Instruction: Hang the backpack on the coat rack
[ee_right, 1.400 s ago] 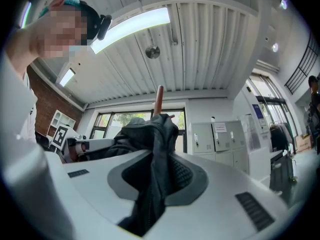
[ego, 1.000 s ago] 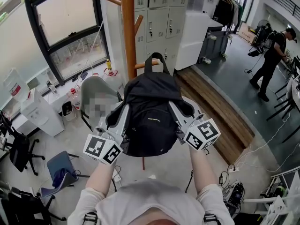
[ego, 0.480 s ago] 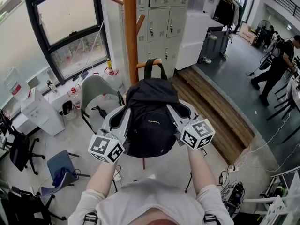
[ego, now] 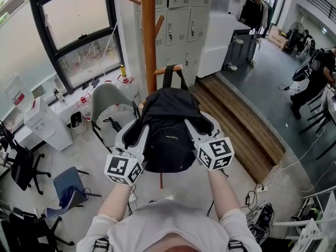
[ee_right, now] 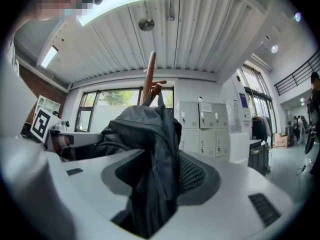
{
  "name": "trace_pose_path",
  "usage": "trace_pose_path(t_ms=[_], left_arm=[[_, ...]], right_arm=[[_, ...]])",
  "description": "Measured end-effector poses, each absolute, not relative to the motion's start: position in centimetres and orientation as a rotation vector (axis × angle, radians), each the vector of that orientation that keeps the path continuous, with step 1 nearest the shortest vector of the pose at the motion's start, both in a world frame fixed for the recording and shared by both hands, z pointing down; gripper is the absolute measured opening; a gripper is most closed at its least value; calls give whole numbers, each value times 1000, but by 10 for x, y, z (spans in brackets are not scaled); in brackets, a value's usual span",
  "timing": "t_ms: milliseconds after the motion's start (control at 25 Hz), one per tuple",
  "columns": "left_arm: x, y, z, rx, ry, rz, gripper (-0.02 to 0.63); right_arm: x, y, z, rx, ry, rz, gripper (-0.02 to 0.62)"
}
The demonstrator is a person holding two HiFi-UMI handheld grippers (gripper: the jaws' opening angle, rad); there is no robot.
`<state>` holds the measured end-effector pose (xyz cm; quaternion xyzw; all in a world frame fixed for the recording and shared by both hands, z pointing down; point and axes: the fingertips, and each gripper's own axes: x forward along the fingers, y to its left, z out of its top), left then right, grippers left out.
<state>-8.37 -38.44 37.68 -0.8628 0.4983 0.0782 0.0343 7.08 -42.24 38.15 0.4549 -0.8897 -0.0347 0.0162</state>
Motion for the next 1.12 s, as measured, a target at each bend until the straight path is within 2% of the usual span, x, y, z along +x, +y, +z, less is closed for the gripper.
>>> trace_pose_path(t_ms=[240, 880, 920, 1000, 1120], left_arm=[[-84, -372, 386, -2654, 1541, 172, 143], [-83, -333, 404, -2629, 1548, 127, 143], [-82, -331, 407, -2658, 1532, 142, 136], [-82, -327, 413, -2685, 1530, 163, 110], [-87, -323, 421, -2645, 1581, 144, 66]], right_arm=[[80, -407, 384, 1513, -2720, -98, 213], [106, -351, 404, 1638, -2691, -38, 212], [109, -348, 405, 1670, -2690, -44, 199], [116, -342, 405, 1730, -2685, -62, 125], [123, -334, 411, 1761, -2679, -61, 75]])
